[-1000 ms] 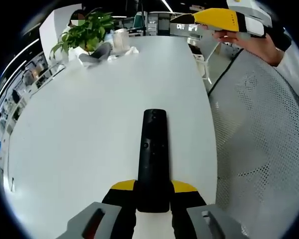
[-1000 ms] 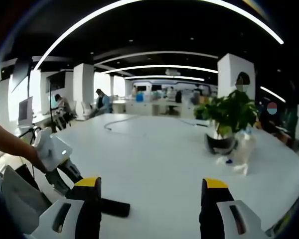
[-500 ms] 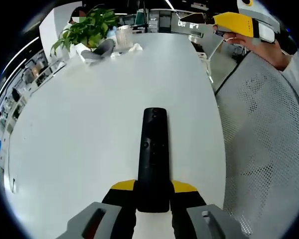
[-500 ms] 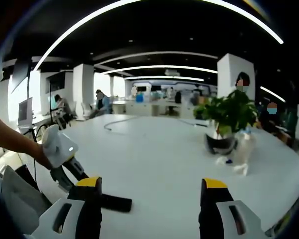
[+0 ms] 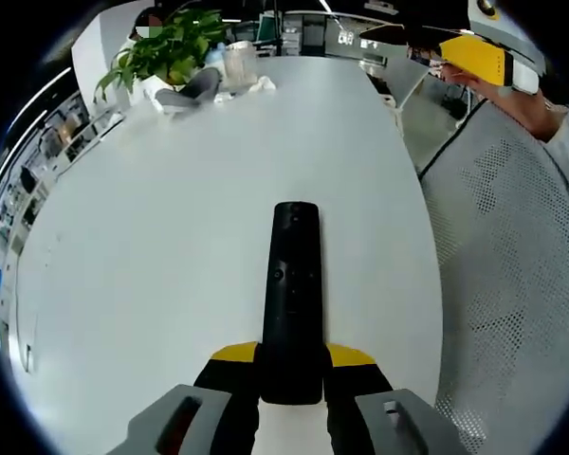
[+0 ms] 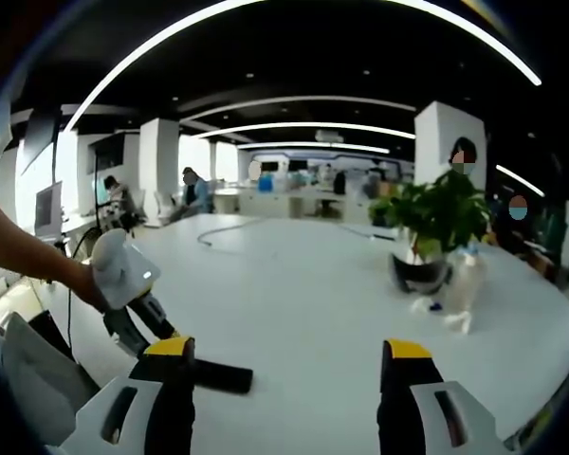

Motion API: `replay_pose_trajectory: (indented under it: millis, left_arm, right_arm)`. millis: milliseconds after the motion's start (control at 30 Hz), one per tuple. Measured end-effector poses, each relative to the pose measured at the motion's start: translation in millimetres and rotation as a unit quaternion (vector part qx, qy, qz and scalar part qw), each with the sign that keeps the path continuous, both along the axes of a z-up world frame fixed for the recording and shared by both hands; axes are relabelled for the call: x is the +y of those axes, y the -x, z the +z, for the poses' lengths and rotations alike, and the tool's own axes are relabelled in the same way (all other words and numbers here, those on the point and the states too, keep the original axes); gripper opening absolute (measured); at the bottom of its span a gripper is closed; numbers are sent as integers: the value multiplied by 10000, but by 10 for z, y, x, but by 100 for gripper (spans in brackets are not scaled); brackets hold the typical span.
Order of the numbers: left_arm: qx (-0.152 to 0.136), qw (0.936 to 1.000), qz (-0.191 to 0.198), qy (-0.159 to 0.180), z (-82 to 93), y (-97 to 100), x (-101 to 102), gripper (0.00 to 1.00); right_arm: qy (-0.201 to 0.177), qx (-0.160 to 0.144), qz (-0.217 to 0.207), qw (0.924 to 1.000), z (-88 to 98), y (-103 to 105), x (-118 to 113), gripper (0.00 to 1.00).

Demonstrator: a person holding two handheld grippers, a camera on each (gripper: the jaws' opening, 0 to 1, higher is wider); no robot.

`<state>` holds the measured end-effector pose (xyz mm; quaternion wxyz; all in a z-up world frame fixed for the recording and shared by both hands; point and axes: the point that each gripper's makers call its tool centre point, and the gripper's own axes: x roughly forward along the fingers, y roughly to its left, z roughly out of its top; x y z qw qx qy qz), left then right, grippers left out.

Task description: Press the specified remote control buttons in sequence, fully releasing each button before pressing the next.

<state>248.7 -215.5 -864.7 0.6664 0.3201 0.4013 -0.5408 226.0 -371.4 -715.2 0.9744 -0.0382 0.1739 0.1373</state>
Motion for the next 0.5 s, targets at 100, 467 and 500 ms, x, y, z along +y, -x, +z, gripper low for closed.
replay_pose_trajectory:
  millis: [100,467,500]
  left_arm:
    - [3,10000,-26,-29,-3,-21,-1,24]
    - [33,9998,-135,-140,-4,-157,15,25]
    - [31,9998,-114,-152,-1,-175,18,25]
  right_arm:
    - [3,8,-14,10000,-5,0,-9,79]
    - [18,22,-21,10000,-12,-5,-11,78]
    - [13,15,-23,10000,-9,-6,-11,78]
